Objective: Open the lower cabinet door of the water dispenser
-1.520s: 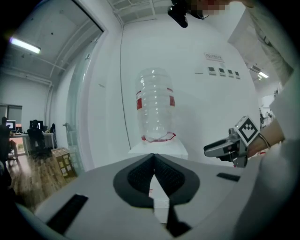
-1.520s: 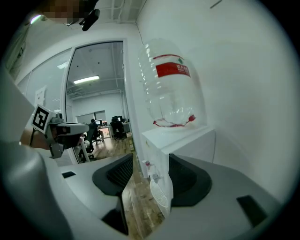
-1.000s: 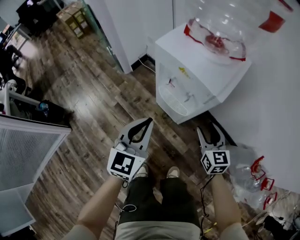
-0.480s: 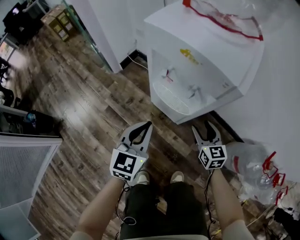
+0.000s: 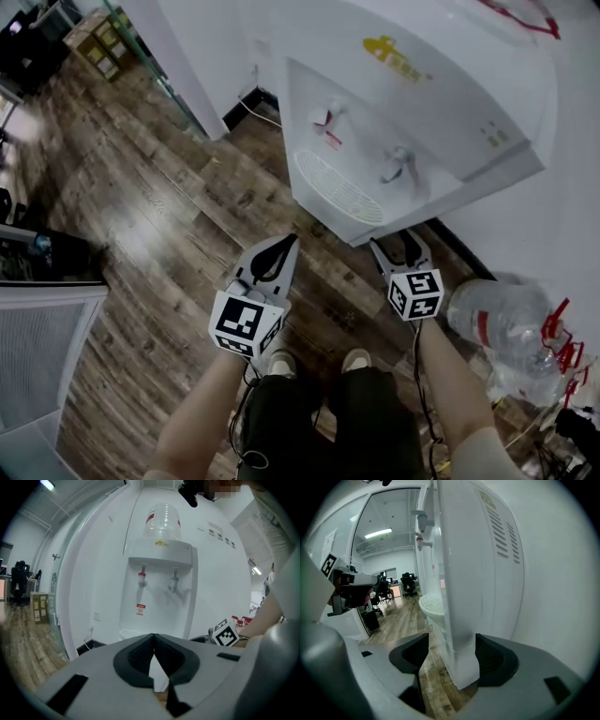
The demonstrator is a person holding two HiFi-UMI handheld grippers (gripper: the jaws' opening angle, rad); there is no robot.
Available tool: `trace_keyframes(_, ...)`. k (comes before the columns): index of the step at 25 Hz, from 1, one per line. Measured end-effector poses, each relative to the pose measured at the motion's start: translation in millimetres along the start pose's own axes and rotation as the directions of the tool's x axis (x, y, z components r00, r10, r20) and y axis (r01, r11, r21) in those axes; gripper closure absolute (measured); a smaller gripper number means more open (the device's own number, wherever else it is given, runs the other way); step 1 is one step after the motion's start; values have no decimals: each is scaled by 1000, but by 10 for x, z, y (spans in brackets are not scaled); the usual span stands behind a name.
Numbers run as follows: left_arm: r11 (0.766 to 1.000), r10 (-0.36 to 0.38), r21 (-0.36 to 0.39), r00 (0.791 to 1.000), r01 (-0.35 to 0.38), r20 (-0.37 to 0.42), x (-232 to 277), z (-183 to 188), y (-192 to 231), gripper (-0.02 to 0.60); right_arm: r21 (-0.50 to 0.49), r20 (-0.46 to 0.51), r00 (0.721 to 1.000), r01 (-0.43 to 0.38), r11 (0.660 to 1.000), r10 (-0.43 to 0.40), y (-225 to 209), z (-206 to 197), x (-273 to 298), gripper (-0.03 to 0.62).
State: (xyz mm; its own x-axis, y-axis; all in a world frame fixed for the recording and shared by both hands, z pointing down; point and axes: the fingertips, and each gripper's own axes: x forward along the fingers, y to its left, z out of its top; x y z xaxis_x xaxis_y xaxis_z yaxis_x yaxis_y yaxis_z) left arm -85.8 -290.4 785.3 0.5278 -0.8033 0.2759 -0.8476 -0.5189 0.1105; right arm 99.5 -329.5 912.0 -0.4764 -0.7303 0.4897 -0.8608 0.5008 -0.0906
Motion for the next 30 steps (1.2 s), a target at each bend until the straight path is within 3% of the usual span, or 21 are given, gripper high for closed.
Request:
trace_keyframes(5, 1000, -22, -16, 1000, 22, -1, 144, -224, 13, 577, 102, 24, 1000, 12, 995, -14, -148, -177, 244, 289)
trace_keyframes(8, 999, -33, -20, 999, 33, -10, 189, -324, 24, 577, 115, 24, 999, 41, 993, -44, -195, -217, 316, 284)
trace_keyframes(19, 998, -60, -9, 996, 59, -73, 184, -558, 22, 577, 234, -29, 977, 210, 949, -210, -142, -209, 295, 332)
trace_keyframes(24, 998, -40, -44, 994, 36, -100, 109, -636, 126, 576, 102, -98, 977, 199, 975, -189, 154, -332, 248, 350)
trace_keyframes(30, 996, 5, -93, 990, -18, -138, -157, -684, 273, 575, 104, -182, 978, 119, 987, -99, 536, -475, 191, 384)
